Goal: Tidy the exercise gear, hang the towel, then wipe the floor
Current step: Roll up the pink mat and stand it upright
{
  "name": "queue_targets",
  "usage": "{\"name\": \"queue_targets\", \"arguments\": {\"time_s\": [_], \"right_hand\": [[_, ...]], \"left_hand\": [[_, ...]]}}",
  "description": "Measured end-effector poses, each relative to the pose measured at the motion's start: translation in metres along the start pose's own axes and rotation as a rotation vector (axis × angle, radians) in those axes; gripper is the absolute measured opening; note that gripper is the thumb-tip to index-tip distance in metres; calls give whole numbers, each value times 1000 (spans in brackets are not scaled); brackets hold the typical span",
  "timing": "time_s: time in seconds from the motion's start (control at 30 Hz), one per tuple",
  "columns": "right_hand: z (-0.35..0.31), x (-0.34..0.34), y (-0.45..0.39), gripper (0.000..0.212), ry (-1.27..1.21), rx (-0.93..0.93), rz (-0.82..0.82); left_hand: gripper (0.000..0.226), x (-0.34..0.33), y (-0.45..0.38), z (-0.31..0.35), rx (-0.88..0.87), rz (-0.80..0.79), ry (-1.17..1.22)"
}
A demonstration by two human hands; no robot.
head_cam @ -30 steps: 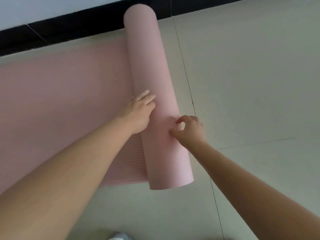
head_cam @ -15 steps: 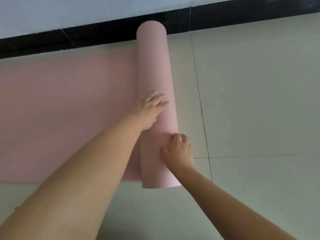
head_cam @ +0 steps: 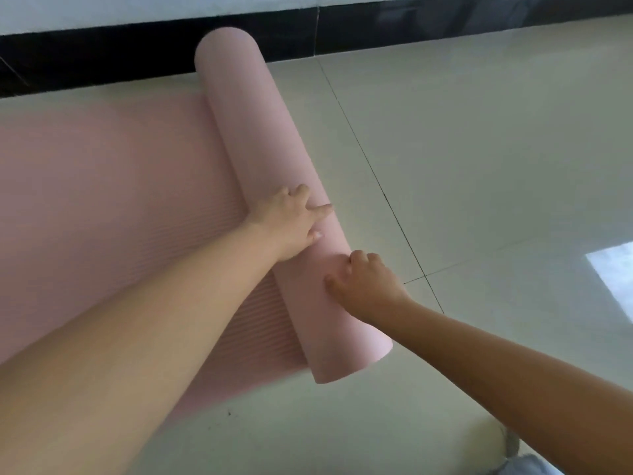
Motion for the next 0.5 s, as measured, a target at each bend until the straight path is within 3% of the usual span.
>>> {"name": "queue_targets", "arguments": {"time_s": [0.17,0.27,0.37,0.5], "right_hand": [[-29,-13,4,37,-226,-51,-37],[-43,-19,10,30,-383,-71,66],[-53,-27,21,41,-447,-88,179],[-73,-44,34,51,-533,-104,161]], "left_hand": [[44,-18,18,-34,-6,31,58],[37,-30,30,-51,-56,82,44],[40,-47,38,-66,-180,122,-63],[45,-52,51,-92,-221,102,-105]]}}
Point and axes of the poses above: each hand's wrist, its own y-axis away from the middle knuckle, its own x-axis out of the back of the hand, z = x × y, the point moved 5 cm from there along -y, towards the middle knuckle, and after that the axes turned 12 degrees about -z, right-handed, at the moved point
